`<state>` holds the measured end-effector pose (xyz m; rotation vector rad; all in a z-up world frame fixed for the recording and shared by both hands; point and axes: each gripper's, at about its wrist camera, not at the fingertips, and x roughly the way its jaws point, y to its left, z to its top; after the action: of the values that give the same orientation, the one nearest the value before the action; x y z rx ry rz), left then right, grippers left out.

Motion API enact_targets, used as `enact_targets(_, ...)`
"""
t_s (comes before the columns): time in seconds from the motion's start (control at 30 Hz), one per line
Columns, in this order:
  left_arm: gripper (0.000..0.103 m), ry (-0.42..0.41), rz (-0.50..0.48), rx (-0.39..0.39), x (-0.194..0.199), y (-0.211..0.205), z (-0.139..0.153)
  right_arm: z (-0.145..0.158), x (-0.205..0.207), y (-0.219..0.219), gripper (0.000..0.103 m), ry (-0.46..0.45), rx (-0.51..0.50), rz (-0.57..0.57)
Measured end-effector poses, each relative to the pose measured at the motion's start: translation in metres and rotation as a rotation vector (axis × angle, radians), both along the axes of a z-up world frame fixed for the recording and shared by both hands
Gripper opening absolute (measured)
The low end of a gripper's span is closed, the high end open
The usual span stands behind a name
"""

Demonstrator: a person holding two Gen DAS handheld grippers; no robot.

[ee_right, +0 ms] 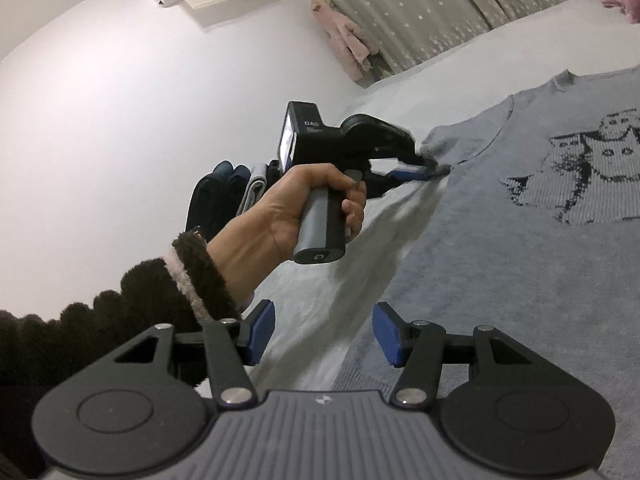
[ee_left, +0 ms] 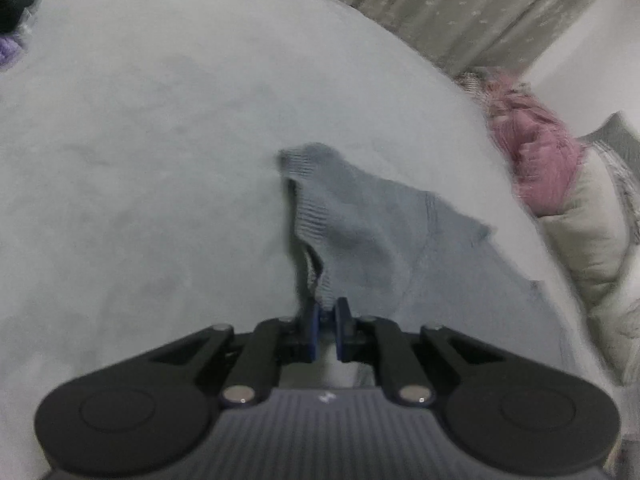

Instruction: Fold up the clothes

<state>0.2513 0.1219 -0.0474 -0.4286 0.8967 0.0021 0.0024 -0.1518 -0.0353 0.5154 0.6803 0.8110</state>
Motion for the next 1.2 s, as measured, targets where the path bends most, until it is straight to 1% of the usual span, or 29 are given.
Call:
enact_targets(0.07,0.006,0.007,0.026,0.056,-0.006,-0.003,-0.002,0.004,0.0,-0.007,0.053,-0.005,0.002,-0.021)
enact_targets(0.1,0.007,0.013,0.029,0.09,-0.009,-0.004,-0.001,0.008,0.0,-0.011,0.053,-0.016,-0.017,-0.041)
enact_targets(0.13,0.009,0.02,0.024,0.124,-0.011,-0.008,0.001,0.012,-0.001,-0.016,0.054,-0.032,-0.043,-0.065)
enact_targets(0.2,0.013,0.038,0.006,0.155,-0.016,-0.016,0.006,0.019,-0.002,-0.027,0.054,-0.045,-0.111,-0.12)
enact_targets(0.23,0.02,0.052,-0.004,0.137,-0.021,-0.019,0.009,0.02,-0.002,-0.035,0.055,-0.036,-0.141,-0.151)
enact_targets(0.27,0.038,0.063,-0.025,0.105,-0.028,-0.019,0.012,0.021,-0.001,-0.043,0.055,-0.023,-0.167,-0.184)
enact_targets(0.3,0.047,0.071,-0.047,0.072,-0.037,-0.02,0.015,0.022,0.0,-0.054,0.057,-0.002,-0.19,-0.225)
enact_targets(0.33,0.058,0.072,-0.076,0.043,-0.052,-0.02,0.02,0.022,0.0,-0.066,0.061,0.021,-0.211,-0.27)
enact_targets(0.37,0.061,0.077,-0.102,0.025,-0.062,-0.022,0.021,0.02,0.0,-0.079,0.062,0.044,-0.235,-0.319)
enact_targets(0.4,0.061,0.083,-0.12,0.016,-0.069,-0.023,0.021,0.018,0.0,-0.092,0.062,0.067,-0.26,-0.37)
enact_targets(0.43,0.061,0.102,-0.172,-0.012,-0.092,-0.027,0.018,0.017,0.0,-0.106,0.062,0.09,-0.286,-0.422)
enact_targets(0.53,0.06,0.124,-0.227,-0.05,-0.134,-0.029,0.01,0.01,-0.003,-0.14,0.062,0.121,-0.347,-0.544)
enact_targets(0.63,0.058,0.107,-0.266,0.005,-0.17,-0.032,0.01,0.002,-0.009,-0.164,0.062,0.137,-0.404,-0.629)
enact_targets(0.73,0.058,0.122,-0.3,-0.012,-0.195,-0.035,0.013,-0.004,-0.023,-0.18,0.062,0.151,-0.461,-0.687)
enact_targets(0.83,0.057,0.139,-0.331,-0.045,-0.227,-0.03,0.018,-0.002,-0.046,-0.194,0.062,0.15,-0.487,-0.719)
enact_targets(0.9,0.049,0.139,-0.345,-0.052,-0.242,-0.027,0.018,0.002,-0.062,-0.202,0.062,0.147,-0.478,-0.734)
enact_targets(0.93,0.035,0.141,-0.345,-0.056,-0.248,-0.024,0.018,0.004,-0.071,-0.207,0.062,0.153,-0.471,-0.747)
enact_targets(0.97,0.015,0.146,-0.346,-0.064,-0.253,-0.024,0.016,0.006,-0.079,-0.213,0.062,0.162,-0.465,-0.762)
enact_targets(1.0,0.006,0.155,-0.342,-0.084,-0.261,-0.024,0.012,0.006,-0.087,-0.219,0.062,0.18,-0.455,-0.782)
enact_targets(1.03,0.005,0.157,-0.334,-0.108,-0.264,-0.019,0.01,0.005,-0.091,-0.223,0.062,0.196,-0.446,-0.795)
enact_targets(1.1,0.004,0.14,-0.315,-0.127,-0.27,-0.01,0.006,-0.001,-0.102,-0.237,0.062,0.256,-0.386,-0.832)
enact_targets(1.13,0.004,0.13,-0.308,-0.13,-0.274,-0.007,0.007,-0.006,-0.105,-0.241,0.062,0.281,-0.353,-0.831)
enact_targets(1.2,0.004,0.116,-0.302,-0.132,-0.281,-0.001,0.009,-0.014,-0.108,-0.244,0.057,0.314,-0.302,-0.807)
